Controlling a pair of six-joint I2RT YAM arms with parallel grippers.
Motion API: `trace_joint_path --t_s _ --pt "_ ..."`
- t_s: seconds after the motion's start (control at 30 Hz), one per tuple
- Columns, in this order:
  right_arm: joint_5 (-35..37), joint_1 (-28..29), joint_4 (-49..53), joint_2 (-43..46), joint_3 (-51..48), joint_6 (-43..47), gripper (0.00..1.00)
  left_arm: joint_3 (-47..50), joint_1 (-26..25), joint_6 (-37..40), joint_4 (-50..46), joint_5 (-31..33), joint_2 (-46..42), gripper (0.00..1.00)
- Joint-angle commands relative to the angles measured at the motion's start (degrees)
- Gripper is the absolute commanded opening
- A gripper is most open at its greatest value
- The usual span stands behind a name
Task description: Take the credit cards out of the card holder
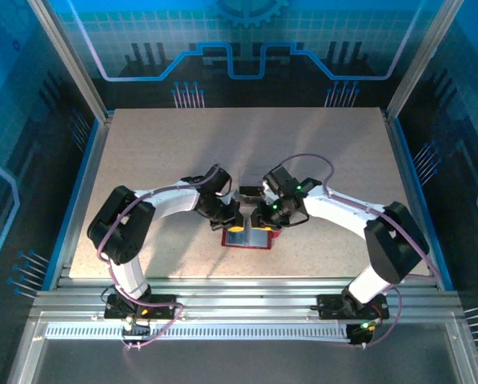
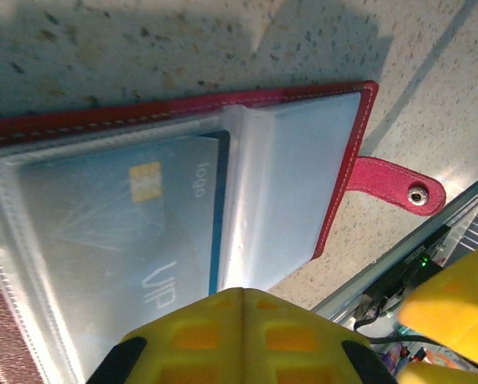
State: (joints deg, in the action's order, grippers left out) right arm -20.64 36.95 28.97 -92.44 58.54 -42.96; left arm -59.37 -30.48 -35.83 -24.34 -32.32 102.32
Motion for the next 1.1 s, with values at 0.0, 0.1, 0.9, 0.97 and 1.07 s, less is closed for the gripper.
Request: trace_joint_path --t_s 0.0,0.1,0.9,0.97,1.07 --pt "-5.9 0.1 -8.4 -3.4 -0.7 -4.0 0.27 0.9 1.4 1.6 -2.2 0.3 -1.3 0.0" --pt "-6.7 0.1 -10.2 -5.9 -0.4 -4.9 0.26 1.9 2.0 1.5 -1.9 -0.2 -1.0 0.0" --pt "-7.4 0.3 -14.1 -13.3 -0.6 -6.0 0.24 4.1 2.7 4.5 -4.1 3.6 -0.5 0.0" --pt "-7.5 0.4 -14.2 -13.6 -0.7 -6.0 0.24 4.1 2.7 4.7 -4.2 3.6 -0.3 0.0" --pt "-7.6 0.6 -13.8 -14.2 -0.6 -5.8 0.24 4.2 2.8 4.8 -4.3 3.6 -0.4 0.0"
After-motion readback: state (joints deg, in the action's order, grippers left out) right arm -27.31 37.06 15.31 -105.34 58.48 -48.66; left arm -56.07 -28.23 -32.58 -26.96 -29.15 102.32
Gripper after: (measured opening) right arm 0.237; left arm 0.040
